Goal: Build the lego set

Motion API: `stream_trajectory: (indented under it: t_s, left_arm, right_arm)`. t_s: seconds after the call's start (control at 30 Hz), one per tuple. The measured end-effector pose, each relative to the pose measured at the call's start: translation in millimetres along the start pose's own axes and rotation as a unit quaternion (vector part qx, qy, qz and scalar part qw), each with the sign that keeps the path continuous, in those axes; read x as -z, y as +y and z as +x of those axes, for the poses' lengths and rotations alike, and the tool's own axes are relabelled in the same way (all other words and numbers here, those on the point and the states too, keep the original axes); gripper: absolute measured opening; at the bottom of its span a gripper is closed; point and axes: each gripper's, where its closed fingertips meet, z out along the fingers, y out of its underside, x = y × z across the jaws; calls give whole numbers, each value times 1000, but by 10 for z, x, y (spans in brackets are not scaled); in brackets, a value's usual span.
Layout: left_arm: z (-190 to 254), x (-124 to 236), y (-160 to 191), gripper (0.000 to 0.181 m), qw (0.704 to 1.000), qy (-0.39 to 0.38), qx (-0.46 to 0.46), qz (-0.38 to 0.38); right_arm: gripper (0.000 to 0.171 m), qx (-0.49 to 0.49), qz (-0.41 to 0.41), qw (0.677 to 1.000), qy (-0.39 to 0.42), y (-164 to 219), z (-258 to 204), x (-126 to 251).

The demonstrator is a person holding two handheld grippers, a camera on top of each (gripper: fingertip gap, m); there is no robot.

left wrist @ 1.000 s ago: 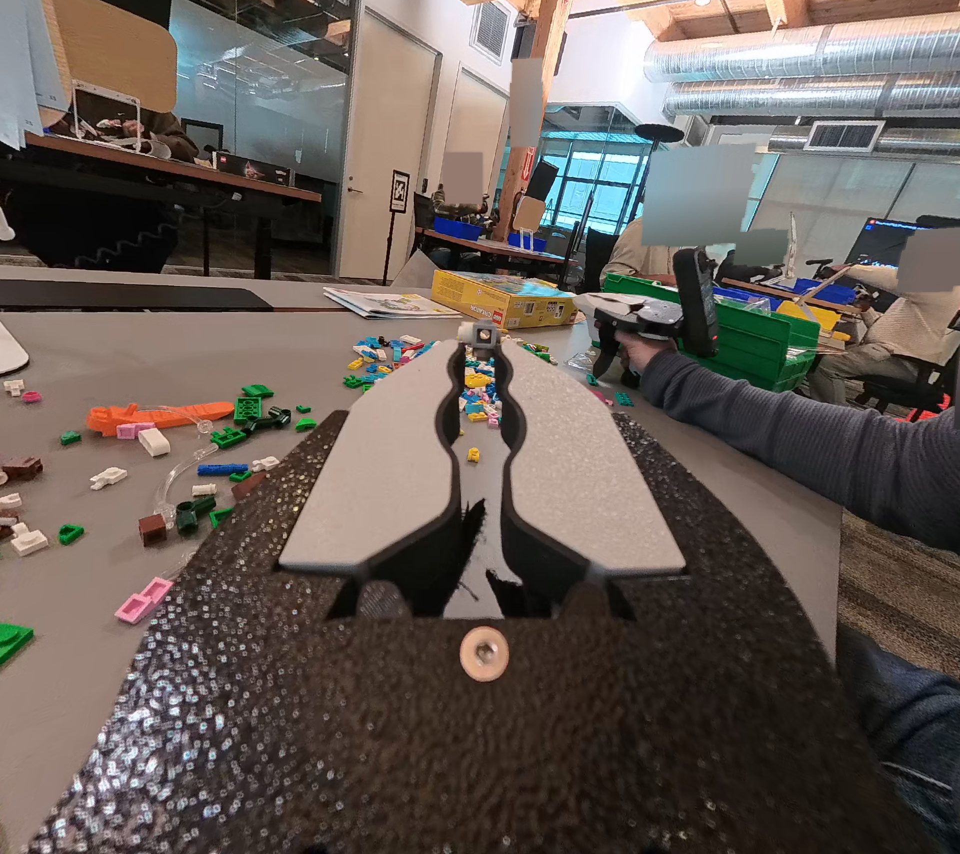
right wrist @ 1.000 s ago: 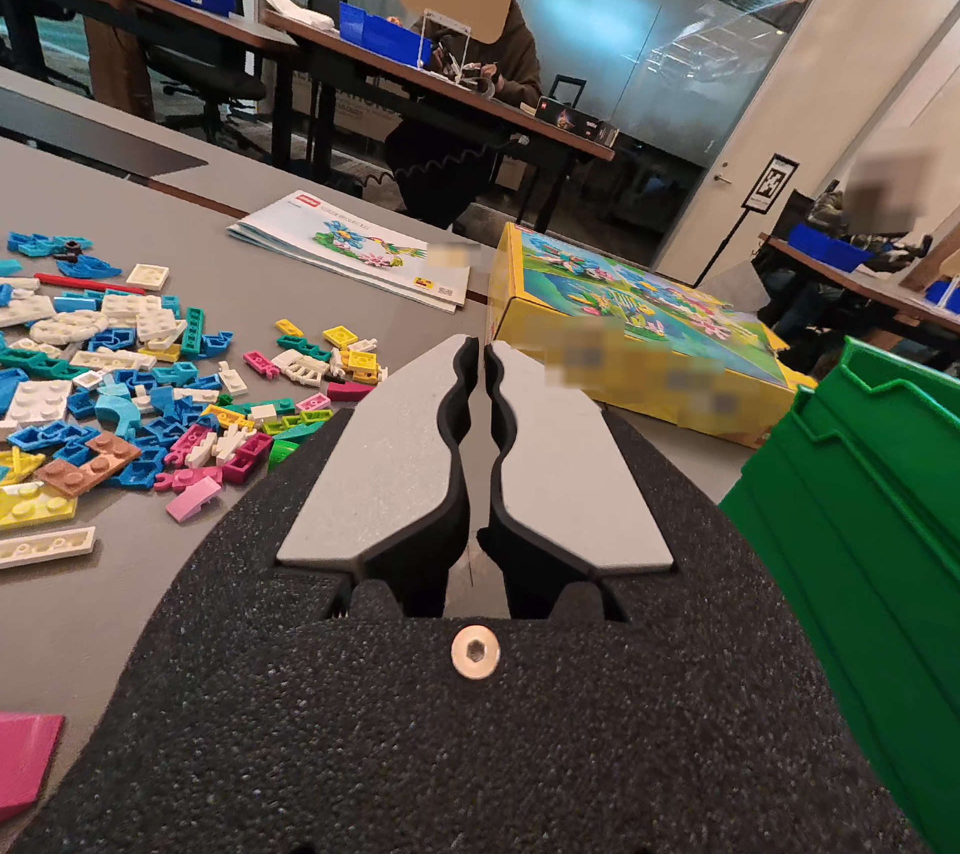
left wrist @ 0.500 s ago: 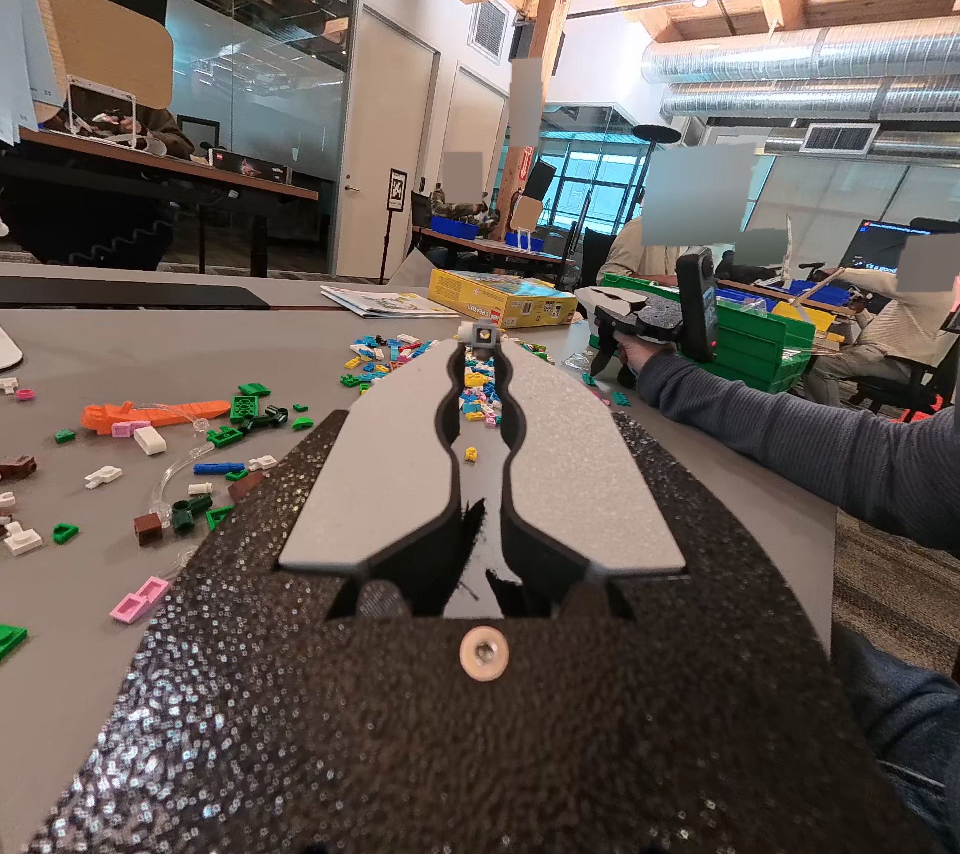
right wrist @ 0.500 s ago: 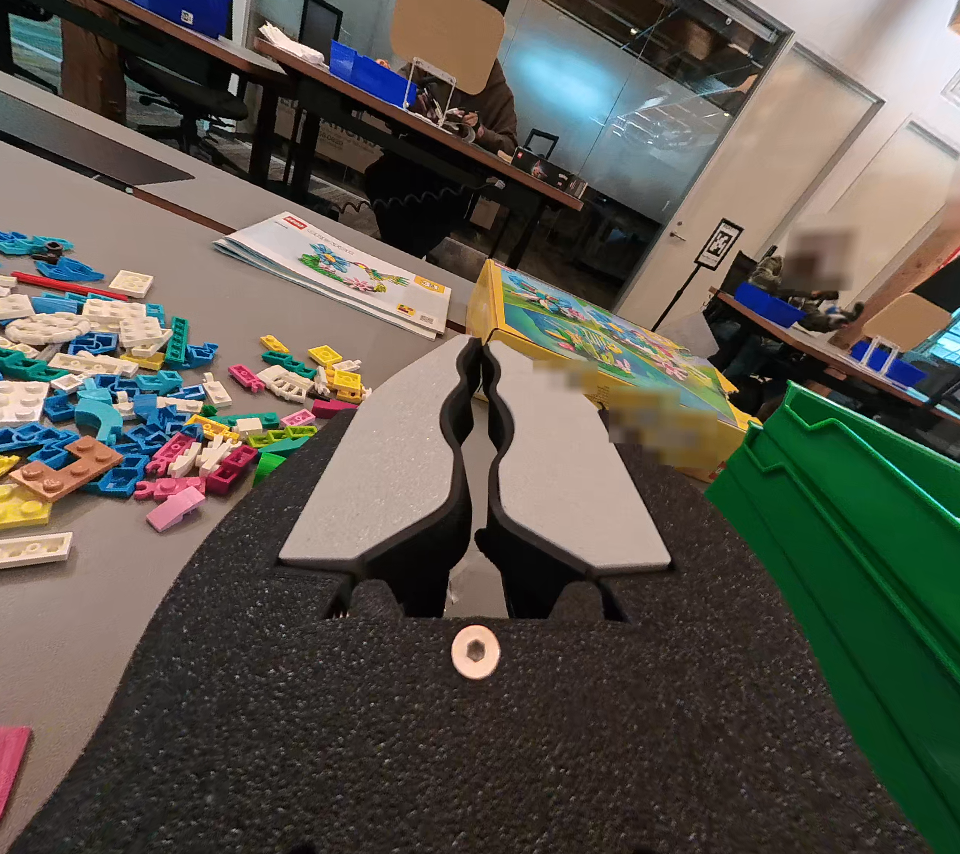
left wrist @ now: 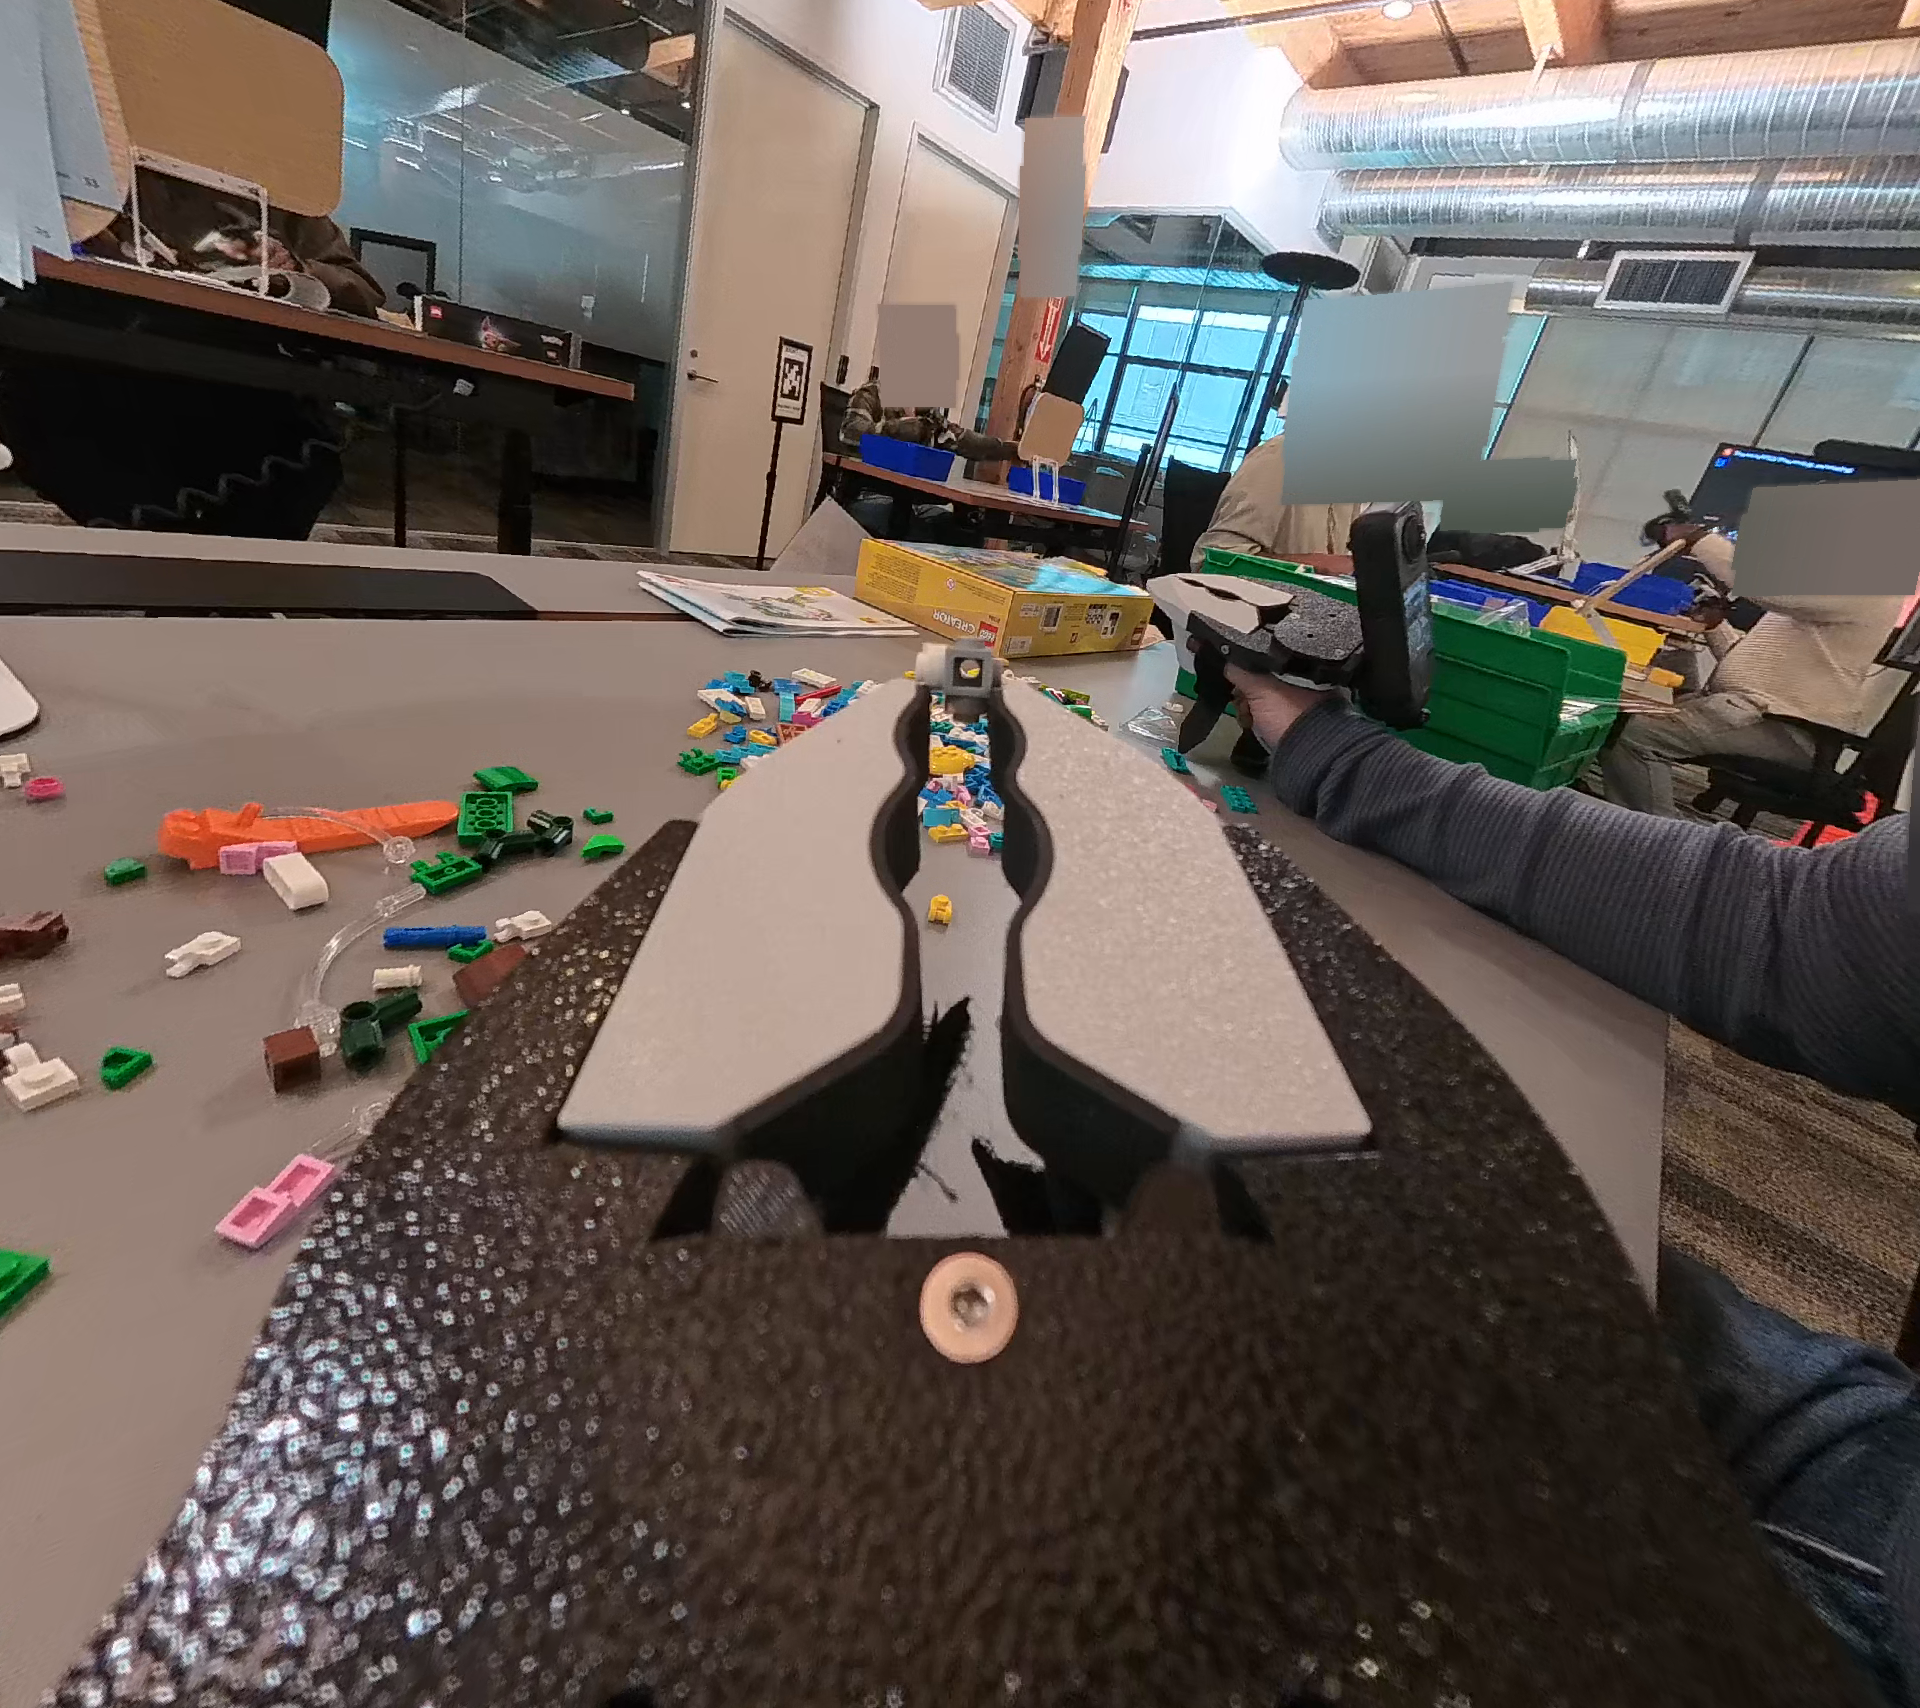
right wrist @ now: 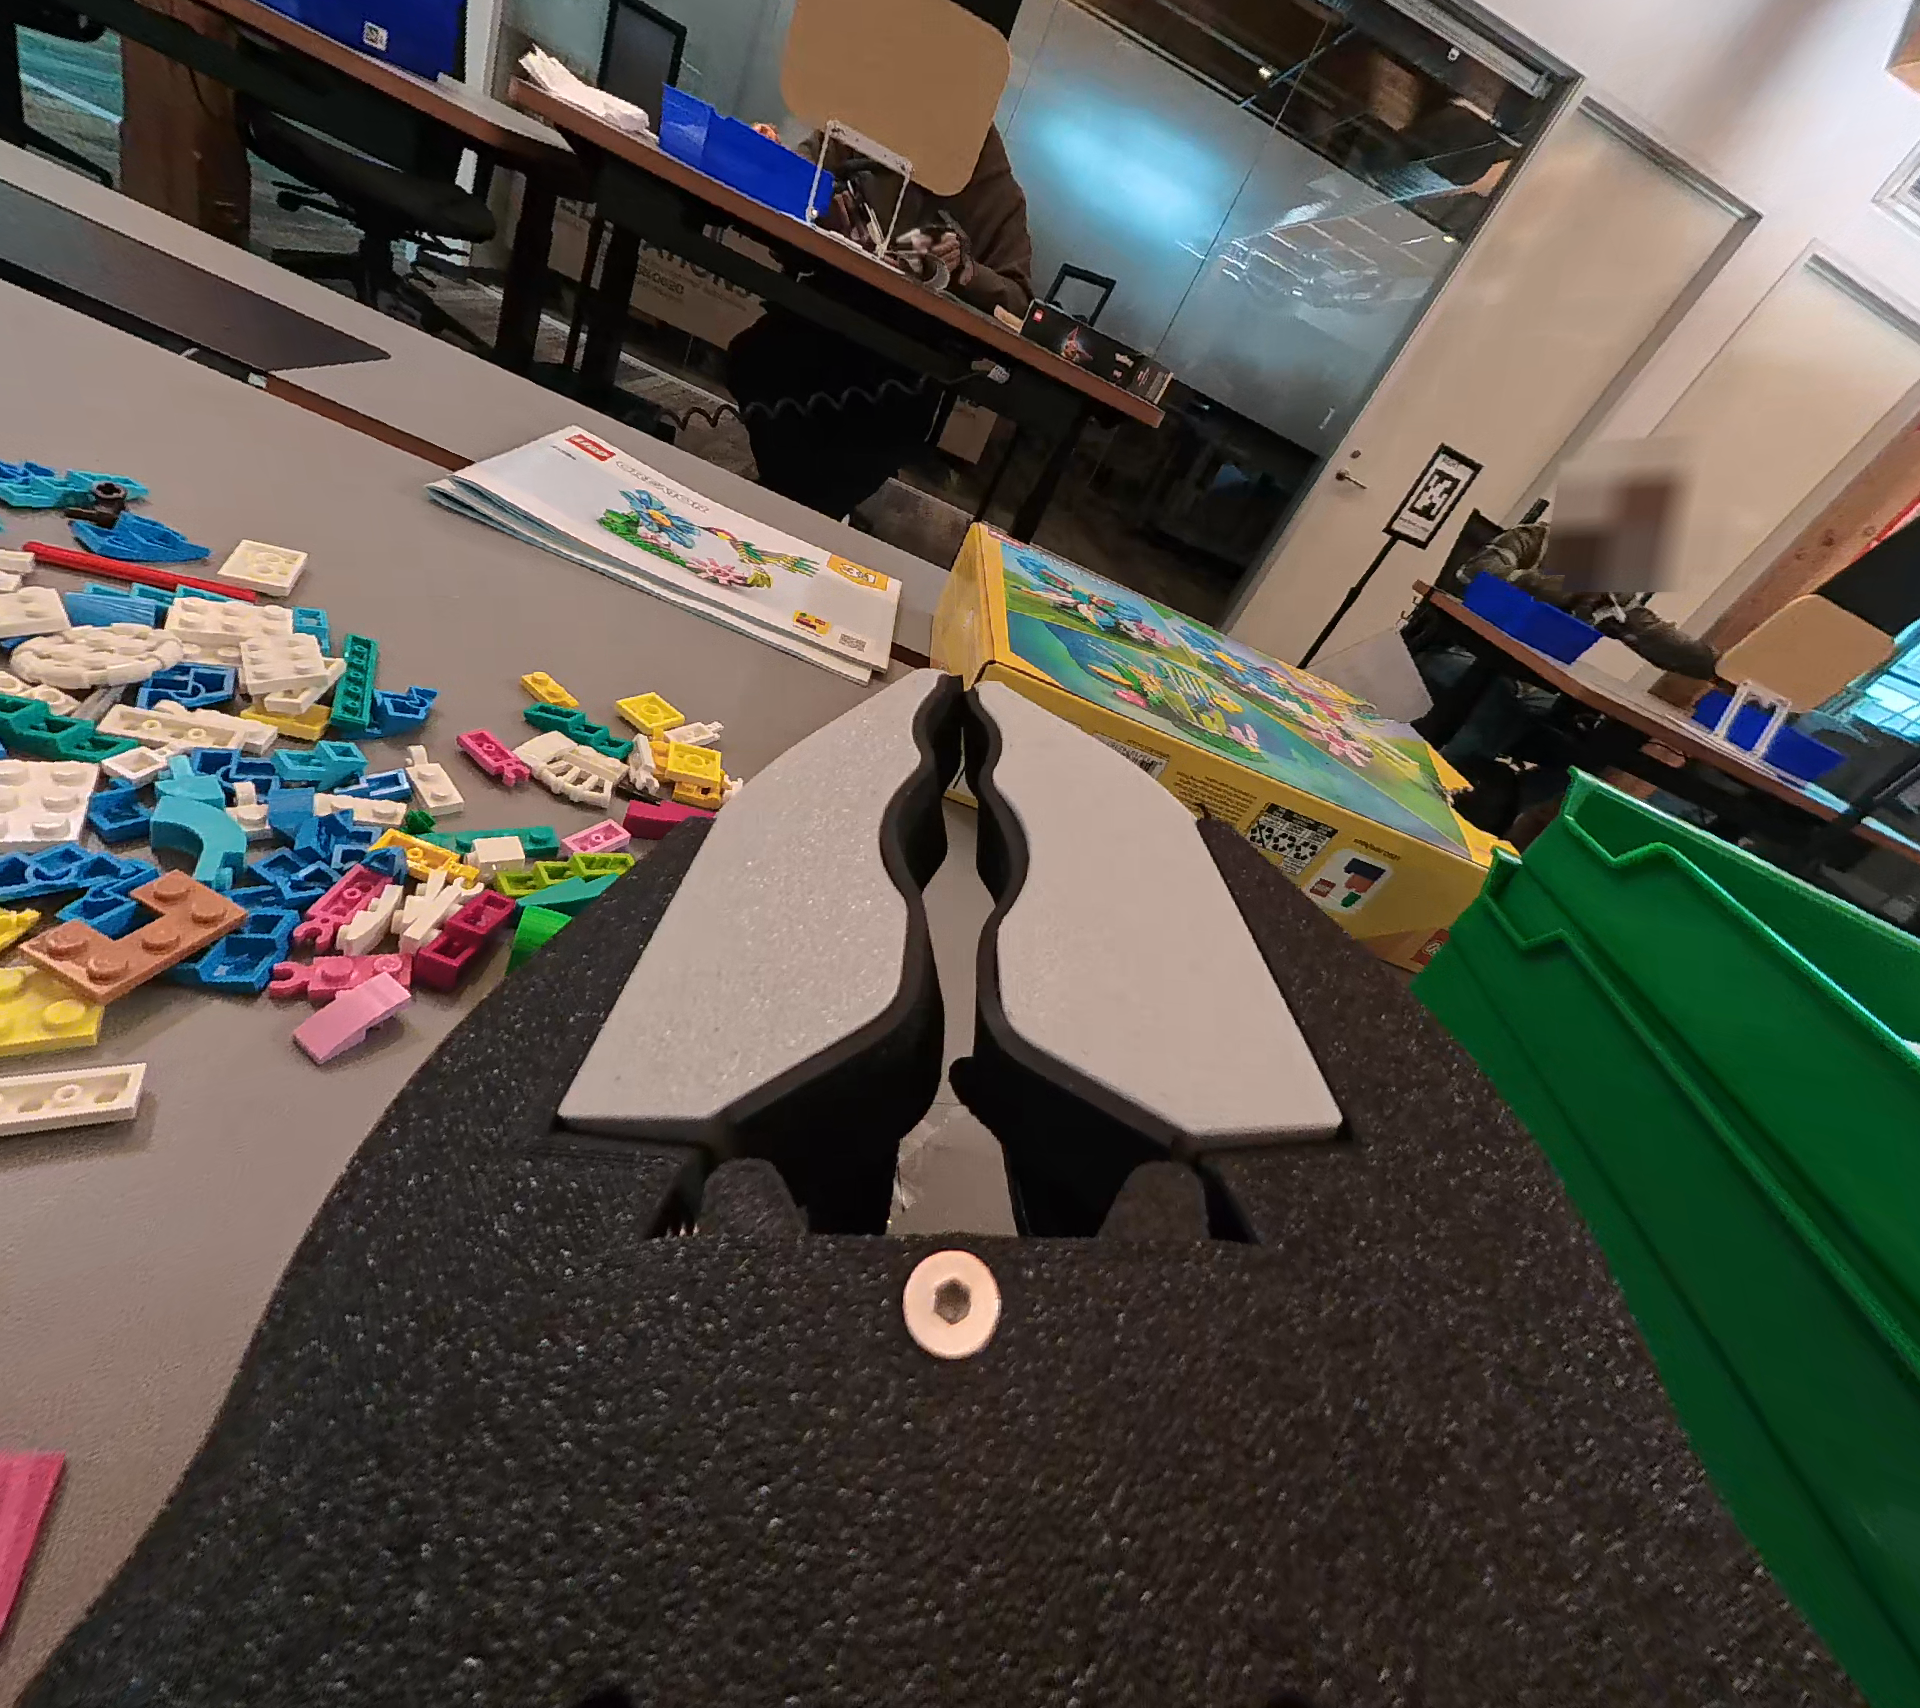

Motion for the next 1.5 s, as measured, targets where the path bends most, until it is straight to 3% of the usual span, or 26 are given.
stream_trajectory:
  t_s: [1.1,1.17,1.27,1.4,1.5]
  left_arm:
    - [37,-27,39,10,1000,-6,-27,-14]
    - [35,-26,36,10,1000,-6,-25,-14]
    - [29,-25,33,10,1000,-7,-21,-12]
    - [30,-23,30,10,1000,-6,-21,-11]
    - [36,-23,32,10,1000,-7,-25,-12]
  right_arm:
    - [0,12,-2,1000,-12,-5,-35,-7]
    - [0,30,5,998,-53,-83,-177,-2]
    - [0,46,-20,973,-226,-228,-773,50]
    - [4,50,-72,881,-465,-440,-1737,358]
    - [7,111,-100,815,-560,-476,-2237,548]
